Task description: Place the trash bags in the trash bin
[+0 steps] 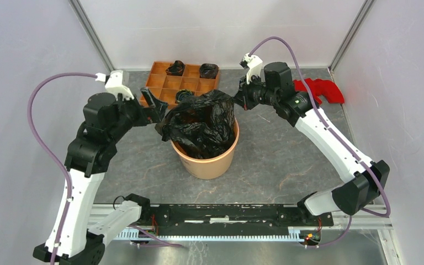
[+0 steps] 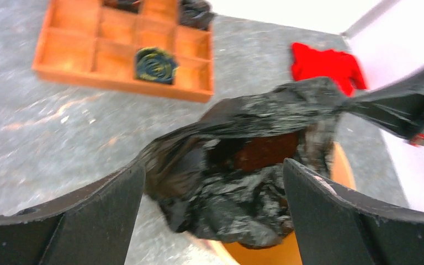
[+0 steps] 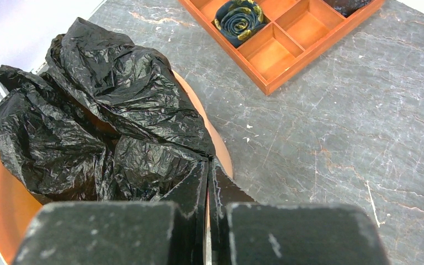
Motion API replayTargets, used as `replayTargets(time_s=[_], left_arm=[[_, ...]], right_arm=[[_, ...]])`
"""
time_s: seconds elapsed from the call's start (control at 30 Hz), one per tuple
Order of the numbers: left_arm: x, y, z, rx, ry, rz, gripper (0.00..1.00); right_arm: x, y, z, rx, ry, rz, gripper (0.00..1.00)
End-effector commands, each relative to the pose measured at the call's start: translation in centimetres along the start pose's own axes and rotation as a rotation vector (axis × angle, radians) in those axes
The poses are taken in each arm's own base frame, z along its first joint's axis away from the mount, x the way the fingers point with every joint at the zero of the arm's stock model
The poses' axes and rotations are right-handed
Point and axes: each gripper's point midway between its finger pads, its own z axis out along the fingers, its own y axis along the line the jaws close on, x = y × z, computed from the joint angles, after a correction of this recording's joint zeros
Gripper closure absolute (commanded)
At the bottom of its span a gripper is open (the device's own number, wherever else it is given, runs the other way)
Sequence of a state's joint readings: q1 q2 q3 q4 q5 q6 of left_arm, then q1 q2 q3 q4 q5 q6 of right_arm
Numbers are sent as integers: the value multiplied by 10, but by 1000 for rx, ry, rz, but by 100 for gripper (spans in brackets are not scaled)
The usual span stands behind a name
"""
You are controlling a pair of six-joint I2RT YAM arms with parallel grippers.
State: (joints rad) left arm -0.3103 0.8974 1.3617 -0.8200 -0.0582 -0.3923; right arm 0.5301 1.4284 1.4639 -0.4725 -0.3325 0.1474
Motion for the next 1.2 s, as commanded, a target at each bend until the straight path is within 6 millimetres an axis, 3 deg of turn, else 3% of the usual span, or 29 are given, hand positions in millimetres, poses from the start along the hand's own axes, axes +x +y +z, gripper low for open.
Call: replayTargets(time_s=[0.0,0.17,0.3,0.37,0.5,0.57,0.7,0.83,0.97,1.17], left_arm=[[-19,-64,10,342,3,137,0],[0,-85,37,493,93,225,0],[17,-91,46,507,77,337,0],[29,-89,54,475,33,428,0],[18,-63,87,248,-14,449,3],[18,-65,98,230,18,413,9],[8,-51,116,108,25,327,37],[5,-49,124,118,14,288,42],[8,-41,140,73,44,279,55],[49,-30,186,34,202,226,82]], right_arm=[[-20,1,-6,8,-55,-28,100],[-40,11,-10,-28,-110,-32,100],[-49,14,-10,-44,-124,-29,100],[-54,20,-11,-75,-135,-24,100],[-55,19,-12,-69,-138,-11,100],[-51,14,-12,-55,-124,4,100],[-40,0,-10,-4,-84,23,100],[-33,-9,-10,42,-54,12,100],[-27,-17,-7,75,-36,13,100],[5,-36,19,115,58,20,100]])
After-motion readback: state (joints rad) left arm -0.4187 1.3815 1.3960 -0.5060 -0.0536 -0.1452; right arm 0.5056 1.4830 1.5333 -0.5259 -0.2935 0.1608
